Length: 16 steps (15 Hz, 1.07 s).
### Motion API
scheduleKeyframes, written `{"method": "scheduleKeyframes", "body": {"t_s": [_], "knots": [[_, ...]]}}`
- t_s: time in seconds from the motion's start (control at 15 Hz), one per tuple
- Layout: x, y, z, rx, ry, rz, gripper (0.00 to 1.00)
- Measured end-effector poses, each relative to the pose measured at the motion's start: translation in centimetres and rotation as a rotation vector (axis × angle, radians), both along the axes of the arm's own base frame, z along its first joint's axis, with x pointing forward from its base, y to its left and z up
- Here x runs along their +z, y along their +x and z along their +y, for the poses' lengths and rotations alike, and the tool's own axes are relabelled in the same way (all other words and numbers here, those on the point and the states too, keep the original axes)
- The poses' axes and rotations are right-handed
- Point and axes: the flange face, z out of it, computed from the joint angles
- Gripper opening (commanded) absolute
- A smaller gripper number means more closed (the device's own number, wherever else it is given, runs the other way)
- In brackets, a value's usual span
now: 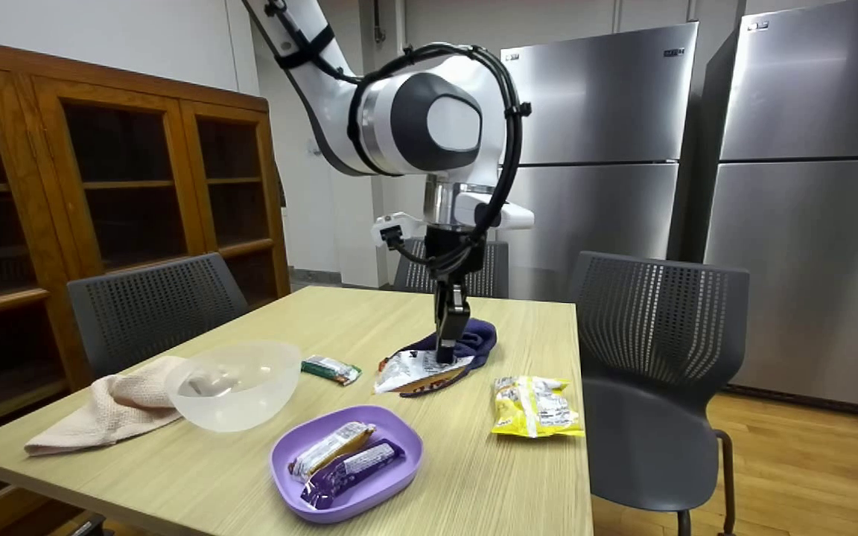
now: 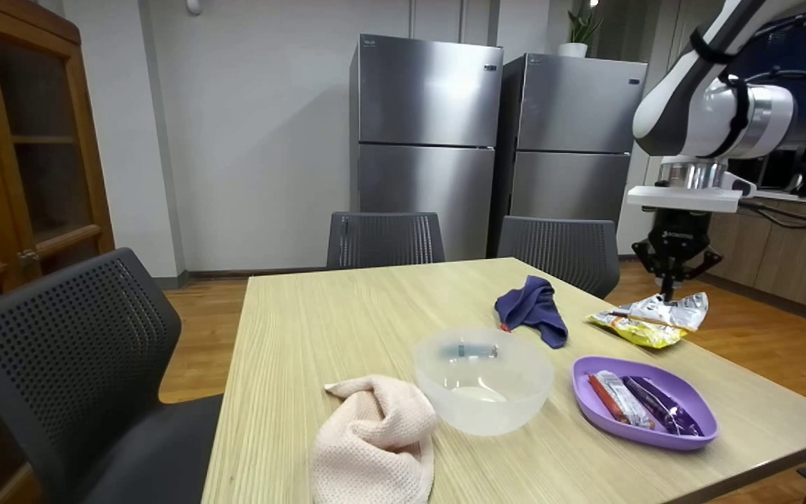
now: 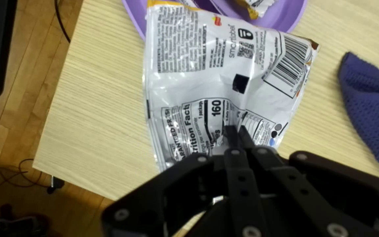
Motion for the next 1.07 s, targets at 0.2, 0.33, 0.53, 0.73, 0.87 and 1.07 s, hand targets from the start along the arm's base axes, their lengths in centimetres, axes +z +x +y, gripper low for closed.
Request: {"method": "scheduleKeyframes", "body": {"t_s": [0.2, 0.33, 0.53, 0.73, 0.87, 1.07], "knots": [[1.0, 0.8, 3.2, 0.074, 0.011, -0.020, 0.00], [1.8, 1.5, 5.1, 0.122, 0.015, -0.037, 0.00], [3.0, 2.6, 8.3, 0.198, 0.019, -0.061, 0.00], [3.7, 3.3, 12.1, 0.278, 0.024, -0.074, 0.00], [4.0, 3.7, 14.5, 0.326, 0.029, -0.080, 0.00], [4.2, 4.0, 17.6, 0.399, 0.036, -0.083, 0.00]]}}
